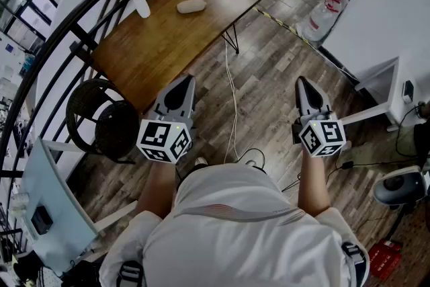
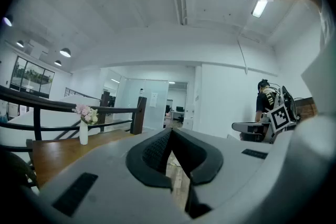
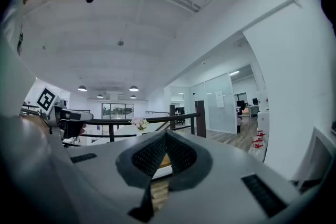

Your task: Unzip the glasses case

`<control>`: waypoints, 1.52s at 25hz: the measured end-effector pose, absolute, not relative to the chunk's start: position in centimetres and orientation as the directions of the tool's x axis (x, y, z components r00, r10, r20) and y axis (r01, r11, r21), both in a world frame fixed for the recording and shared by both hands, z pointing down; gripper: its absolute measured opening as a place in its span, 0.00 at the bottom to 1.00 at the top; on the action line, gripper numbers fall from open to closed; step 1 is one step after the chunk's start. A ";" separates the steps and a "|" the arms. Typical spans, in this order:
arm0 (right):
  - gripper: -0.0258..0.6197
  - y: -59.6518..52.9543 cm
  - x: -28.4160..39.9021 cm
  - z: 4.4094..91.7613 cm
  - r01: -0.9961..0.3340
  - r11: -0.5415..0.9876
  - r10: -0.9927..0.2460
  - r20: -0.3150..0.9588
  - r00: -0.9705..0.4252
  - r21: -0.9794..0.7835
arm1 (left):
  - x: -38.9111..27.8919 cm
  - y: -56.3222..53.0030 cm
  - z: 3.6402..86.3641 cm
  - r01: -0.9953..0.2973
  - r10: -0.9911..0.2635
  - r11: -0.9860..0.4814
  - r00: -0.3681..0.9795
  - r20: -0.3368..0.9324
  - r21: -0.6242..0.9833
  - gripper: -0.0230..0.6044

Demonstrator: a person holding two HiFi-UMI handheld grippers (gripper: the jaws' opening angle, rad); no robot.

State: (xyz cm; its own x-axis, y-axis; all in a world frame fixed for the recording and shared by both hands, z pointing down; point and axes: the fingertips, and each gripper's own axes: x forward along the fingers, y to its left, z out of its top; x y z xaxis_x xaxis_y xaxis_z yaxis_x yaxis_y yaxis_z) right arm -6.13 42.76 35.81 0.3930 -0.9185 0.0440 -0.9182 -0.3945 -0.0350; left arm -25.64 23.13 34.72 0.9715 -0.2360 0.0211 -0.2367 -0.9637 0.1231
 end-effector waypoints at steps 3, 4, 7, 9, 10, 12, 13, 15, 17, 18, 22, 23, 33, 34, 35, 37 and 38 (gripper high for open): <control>0.12 42.7 -6.1 36.2 -0.918 -0.394 -0.918 0.049 0.392 -0.037 | -25.5 23.2 34.9 -0.236 -0.235 -0.964 0.972 0.026 0.120 0.06; 0.12 42.7 -6.1 36.3 -0.918 -0.394 -0.918 0.051 0.392 -0.038 | -25.5 23.2 35.0 -0.237 -0.235 -0.964 0.972 0.027 0.119 0.06; 0.12 42.8 -6.0 36.5 -0.918 -0.394 -0.919 0.057 0.391 -0.039 | -25.3 23.3 35.0 -0.238 -0.236 -0.964 0.971 0.028 0.120 0.06; 0.12 43.0 -5.8 36.5 -0.918 -0.394 -0.918 0.058 0.391 -0.037 | -25.1 23.4 35.0 -0.235 -0.233 -0.965 0.972 0.030 0.120 0.06; 0.12 43.0 -5.7 36.6 -0.918 -0.394 -0.918 0.058 0.391 -0.037 | -24.9 23.5 35.1 -0.233 -0.231 -0.965 0.972 0.033 0.119 0.06; 0.12 43.0 -5.6 36.7 -0.919 -0.393 -0.919 0.059 0.390 -0.038 | -24.7 23.7 35.4 -0.229 -0.226 -0.966 0.973 0.037 0.123 0.06; 0.12 43.1 -5.5 36.7 -0.920 -0.391 -0.920 0.058 0.388 -0.037 | -24.6 23.8 35.4 -0.227 -0.224 -0.966 0.974 0.038 0.125 0.06; 0.12 43.3 -5.3 36.6 -0.923 -0.384 -0.923 0.055 0.382 -0.031 | -24.3 24.1 35.6 -0.225 -0.221 -0.966 0.974 0.043 0.127 0.06; 0.12 43.5 -5.1 36.4 -0.926 -0.376 -0.926 0.046 0.375 -0.024 | -23.9 24.4 35.6 -0.223 -0.219 -0.966 0.975 0.048 0.127 0.06; 0.12 43.7 -5.0 36.3 -0.928 -0.371 -0.928 0.037 0.370 -0.024 | -23.7 24.5 35.7 -0.224 -0.220 -0.966 0.974 0.049 0.128 0.06; 0.12 44.3 -4.3 36.1 -0.946 -0.320 -0.947 -0.005 0.321 -0.041 | -22.3 25.2 36.0 -0.235 -0.229 -0.963 0.972 0.057 0.132 0.06; 0.12 44.6 -4.0 36.3 -0.953 -0.299 -0.954 -0.003 0.299 -0.043 | -21.9 25.5 36.1 -0.238 -0.231 -0.962 0.971 0.061 0.134 0.06; 0.12 46.9 0.3 40.4 -0.977 -0.179 -0.983 0.059 0.174 -0.113 | -17.1 29.2 37.4 -0.279 -0.270 -0.956 0.958 0.102 0.095 0.06; 0.12 46.6 0.5 40.8 -0.978 -0.171 -0.984 0.066 0.164 -0.122 | -16.8 29.2 37.6 -0.284 -0.274 -0.955 0.955 0.110 0.090 0.06; 0.12 46.2 0.8 41.3 -0.977 -0.165 -0.985 0.072 0.157 -0.132 | -16.5 29.1 37.7 -0.289 -0.278 -0.953 0.953 0.118 0.087 0.06; 0.12 45.0 1.5 41.8 -0.978 -0.154 -0.986 0.077 0.145 -0.142 | -15.8 28.1 38.1 -0.300 -0.288 -0.950 0.950 0.124 0.089 0.06; 0.12 44.2 2.0 42.0 -0.979 -0.150 -0.987 0.080 0.140 -0.139 | -15.3 27.3 38.2 -0.305 -0.292 -0.948 0.948 0.125 0.092 0.06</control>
State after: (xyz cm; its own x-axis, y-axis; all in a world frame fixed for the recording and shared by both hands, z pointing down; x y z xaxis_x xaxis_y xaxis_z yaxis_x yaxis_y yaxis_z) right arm 2.03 44.21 41.98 0.1396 -0.9870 0.0796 -0.9789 -0.1497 -0.1392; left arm -15.34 27.34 38.24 0.9481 -0.2925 0.1251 -0.3046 -0.9480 0.0923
